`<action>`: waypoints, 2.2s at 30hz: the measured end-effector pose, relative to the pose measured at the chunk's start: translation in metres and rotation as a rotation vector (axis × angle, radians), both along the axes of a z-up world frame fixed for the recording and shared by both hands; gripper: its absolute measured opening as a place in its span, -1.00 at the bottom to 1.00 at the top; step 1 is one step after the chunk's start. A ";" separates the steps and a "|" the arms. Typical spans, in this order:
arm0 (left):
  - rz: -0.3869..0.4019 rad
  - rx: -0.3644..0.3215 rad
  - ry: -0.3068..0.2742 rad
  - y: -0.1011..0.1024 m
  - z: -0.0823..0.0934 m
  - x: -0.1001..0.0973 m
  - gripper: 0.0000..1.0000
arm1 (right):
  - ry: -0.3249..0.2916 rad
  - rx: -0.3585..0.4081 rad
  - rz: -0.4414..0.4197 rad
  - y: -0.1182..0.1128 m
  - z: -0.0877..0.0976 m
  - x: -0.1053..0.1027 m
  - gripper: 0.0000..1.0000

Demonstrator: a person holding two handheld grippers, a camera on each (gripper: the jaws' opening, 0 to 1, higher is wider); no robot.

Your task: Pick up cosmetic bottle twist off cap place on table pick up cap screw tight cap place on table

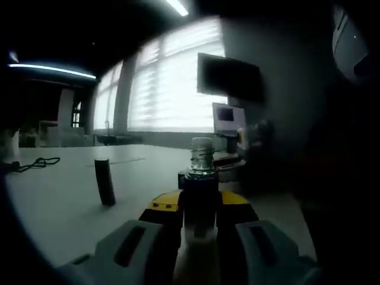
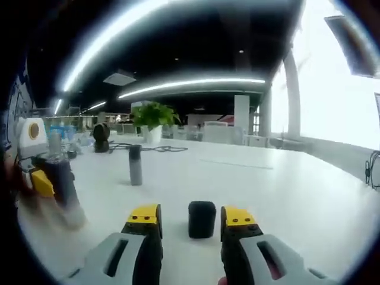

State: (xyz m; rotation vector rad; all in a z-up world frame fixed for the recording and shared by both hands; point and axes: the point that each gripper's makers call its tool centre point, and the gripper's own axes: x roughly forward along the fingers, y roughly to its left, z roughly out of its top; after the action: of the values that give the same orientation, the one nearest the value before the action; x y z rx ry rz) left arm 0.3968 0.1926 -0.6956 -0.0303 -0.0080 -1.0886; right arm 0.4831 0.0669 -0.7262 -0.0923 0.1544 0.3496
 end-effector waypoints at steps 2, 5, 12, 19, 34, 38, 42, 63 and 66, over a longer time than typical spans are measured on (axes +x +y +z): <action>0.005 0.000 0.002 0.000 0.000 0.002 -0.76 | 0.009 -0.002 -0.005 0.000 -0.001 0.004 -0.35; 0.012 0.019 0.005 0.000 -0.003 0.002 -0.76 | 0.025 -0.010 -0.015 -0.002 -0.006 0.009 -0.41; 0.012 0.029 0.009 -0.001 -0.006 0.002 -0.76 | 0.040 -0.017 -0.020 -0.002 -0.008 0.008 -0.48; 0.015 0.025 0.014 -0.001 -0.006 0.003 -0.76 | 0.059 -0.017 -0.040 -0.005 -0.012 0.009 -0.73; 0.017 0.024 0.003 0.000 -0.006 0.003 -0.76 | 0.005 0.074 -0.047 -0.008 0.011 -0.004 -0.75; 0.012 0.022 0.003 -0.001 -0.005 0.001 -0.76 | -0.043 0.085 -0.010 0.003 0.039 -0.016 -0.74; 0.006 0.022 0.001 -0.002 -0.005 0.000 -0.76 | -0.070 0.120 0.052 0.018 0.066 -0.028 -0.74; 0.005 0.024 -0.006 -0.003 -0.005 -0.001 -0.76 | -0.093 0.226 0.215 0.079 0.129 -0.077 -0.74; 0.004 0.025 -0.008 -0.003 -0.005 -0.002 -0.76 | -0.079 0.241 0.231 0.089 0.131 -0.081 -0.75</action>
State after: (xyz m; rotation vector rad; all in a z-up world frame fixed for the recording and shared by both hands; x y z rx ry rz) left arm 0.3953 0.1894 -0.7010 -0.0038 -0.0020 -1.0848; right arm 0.4023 0.1556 -0.5956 0.1157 0.0225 0.5912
